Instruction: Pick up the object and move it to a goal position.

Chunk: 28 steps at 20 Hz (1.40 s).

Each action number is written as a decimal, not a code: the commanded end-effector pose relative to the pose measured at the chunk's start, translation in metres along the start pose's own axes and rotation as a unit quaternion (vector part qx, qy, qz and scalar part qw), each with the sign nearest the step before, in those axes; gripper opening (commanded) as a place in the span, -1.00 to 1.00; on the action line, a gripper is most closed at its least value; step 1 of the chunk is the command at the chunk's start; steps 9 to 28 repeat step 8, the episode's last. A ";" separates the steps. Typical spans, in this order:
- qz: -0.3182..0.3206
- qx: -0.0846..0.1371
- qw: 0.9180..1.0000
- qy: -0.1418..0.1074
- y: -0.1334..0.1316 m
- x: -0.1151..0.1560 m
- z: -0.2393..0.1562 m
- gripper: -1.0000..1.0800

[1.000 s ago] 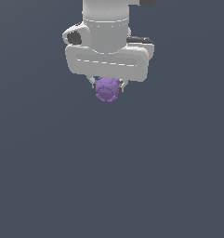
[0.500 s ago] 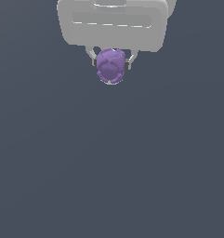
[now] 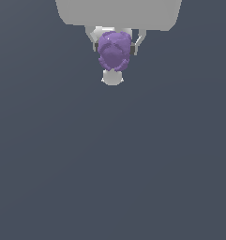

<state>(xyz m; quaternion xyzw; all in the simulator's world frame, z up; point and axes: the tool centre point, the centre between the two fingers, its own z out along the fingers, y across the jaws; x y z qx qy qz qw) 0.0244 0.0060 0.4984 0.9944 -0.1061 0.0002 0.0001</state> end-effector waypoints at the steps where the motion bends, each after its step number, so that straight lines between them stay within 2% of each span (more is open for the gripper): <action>1: 0.000 0.000 1.000 0.000 -0.001 0.001 -0.005 -1.00; 28: 0.000 0.000 1.000 0.000 -0.002 0.002 -0.009 -1.00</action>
